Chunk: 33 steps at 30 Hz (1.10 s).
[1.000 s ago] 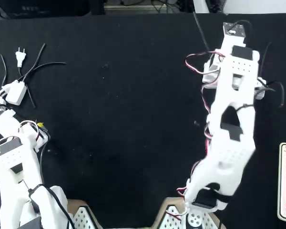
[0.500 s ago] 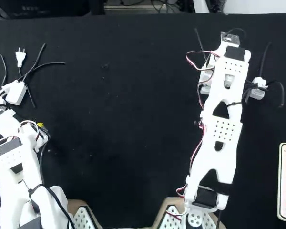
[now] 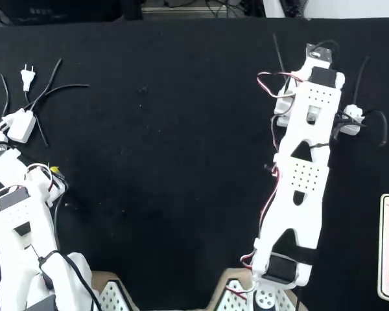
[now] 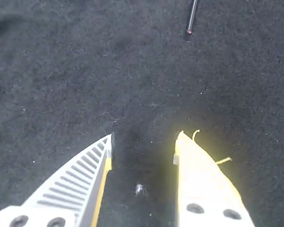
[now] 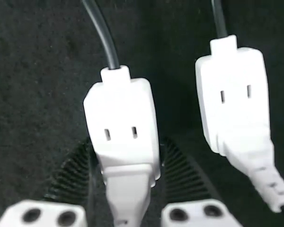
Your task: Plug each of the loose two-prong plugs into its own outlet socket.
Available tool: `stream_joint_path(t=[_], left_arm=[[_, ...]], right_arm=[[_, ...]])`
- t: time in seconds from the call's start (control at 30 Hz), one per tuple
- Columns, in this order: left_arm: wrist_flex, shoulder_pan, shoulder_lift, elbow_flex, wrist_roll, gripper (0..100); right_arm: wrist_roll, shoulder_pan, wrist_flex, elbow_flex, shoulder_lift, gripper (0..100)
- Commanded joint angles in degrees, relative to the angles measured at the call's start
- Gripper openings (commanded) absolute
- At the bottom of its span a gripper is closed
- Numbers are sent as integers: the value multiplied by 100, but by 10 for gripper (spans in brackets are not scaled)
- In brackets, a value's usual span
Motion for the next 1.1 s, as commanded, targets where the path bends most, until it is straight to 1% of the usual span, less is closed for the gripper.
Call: stream_joint_path(t=[0.0,0.1,0.17,0.33,0.43,0.67,1.0,1.07], left_arm=[[-79,31,-132,-136,35,216],[-79,22,-132,-145,35,216],[-79,31,-132,-145,35,216],[-79,40,-132,-145,35,216],[-79,40,-132,-145,35,216],[-79,40,-132,-145,35,216],[-79,40,-132,-145,35,216],[-79,40,-132,-145,35,216]], right_arm=[[-18,44,149,-338,-110,72],[-18,44,149,-338,-110,188],[-18,35,149,-338,-110,216],[-9,-114,141,-400,-180,188],[-9,-246,141,-523,-391,188],[-9,-369,149,-945,-1279,188],[-9,-369,220,-866,-2475,188],[-18,-369,220,-646,-2712,188]])
